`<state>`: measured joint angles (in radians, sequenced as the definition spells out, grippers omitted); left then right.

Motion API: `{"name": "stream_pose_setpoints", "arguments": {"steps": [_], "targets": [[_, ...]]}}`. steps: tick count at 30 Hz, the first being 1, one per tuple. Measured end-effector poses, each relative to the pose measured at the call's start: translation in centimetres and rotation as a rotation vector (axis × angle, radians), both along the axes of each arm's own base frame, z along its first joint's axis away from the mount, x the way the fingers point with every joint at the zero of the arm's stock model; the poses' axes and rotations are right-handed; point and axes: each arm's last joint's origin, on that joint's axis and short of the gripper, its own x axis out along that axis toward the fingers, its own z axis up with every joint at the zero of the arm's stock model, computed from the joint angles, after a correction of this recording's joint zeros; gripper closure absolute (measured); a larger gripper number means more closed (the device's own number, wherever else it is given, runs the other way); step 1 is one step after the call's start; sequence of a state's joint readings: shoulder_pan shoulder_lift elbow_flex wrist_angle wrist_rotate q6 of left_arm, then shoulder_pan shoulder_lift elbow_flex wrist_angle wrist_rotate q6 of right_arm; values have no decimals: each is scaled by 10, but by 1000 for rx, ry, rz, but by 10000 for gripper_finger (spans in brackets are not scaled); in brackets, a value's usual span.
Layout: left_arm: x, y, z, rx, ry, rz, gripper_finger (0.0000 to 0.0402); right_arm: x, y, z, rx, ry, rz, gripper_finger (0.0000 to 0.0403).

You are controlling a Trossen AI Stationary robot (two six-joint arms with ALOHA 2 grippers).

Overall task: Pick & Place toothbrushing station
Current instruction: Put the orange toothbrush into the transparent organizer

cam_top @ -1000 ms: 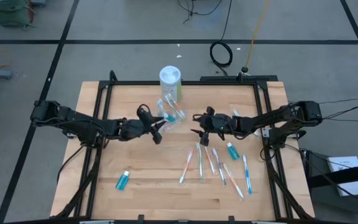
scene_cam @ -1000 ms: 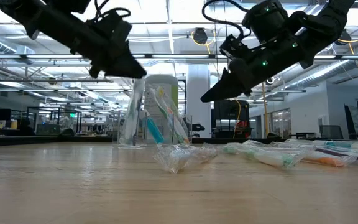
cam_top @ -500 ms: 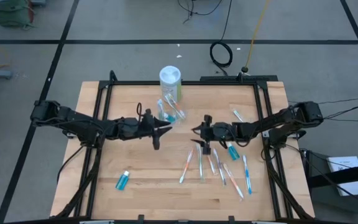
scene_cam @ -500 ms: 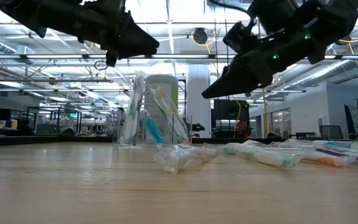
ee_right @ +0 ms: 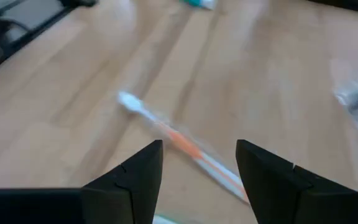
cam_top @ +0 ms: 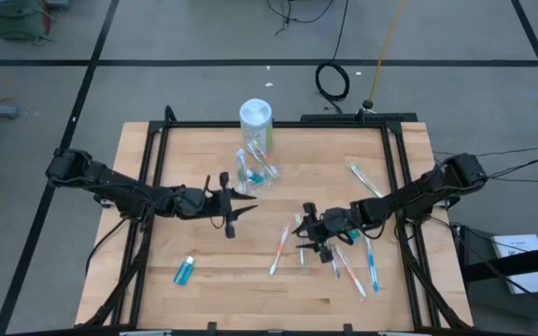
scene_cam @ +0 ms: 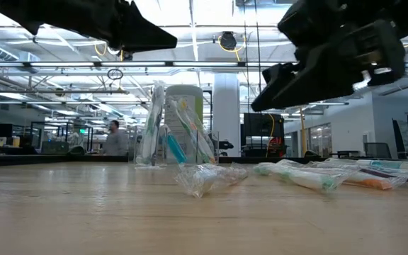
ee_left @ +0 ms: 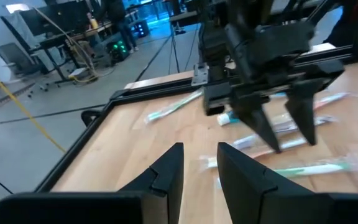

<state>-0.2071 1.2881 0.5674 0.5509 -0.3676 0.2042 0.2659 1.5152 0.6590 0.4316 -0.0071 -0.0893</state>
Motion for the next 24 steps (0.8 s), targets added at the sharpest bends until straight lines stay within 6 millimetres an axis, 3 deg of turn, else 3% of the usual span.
{"name": "stream_pose_setpoints", "arguments": {"steps": [4,10,14,18,24], "targets": [[1,5,0,8,2,17,298,12,7,4,35,2,38,209],[4,12,5,28,-1,42,298,54,20,16,-7,86,134,209],[5,12,27,63,19,40,298,78,28,1,-46,239,211,209],[-5,12,51,11,71,81,298,98,34,-3,-13,239,256,209],[-31,8,79,-127,44,81,298,106,33,-23,-5,300,288,209]]}}
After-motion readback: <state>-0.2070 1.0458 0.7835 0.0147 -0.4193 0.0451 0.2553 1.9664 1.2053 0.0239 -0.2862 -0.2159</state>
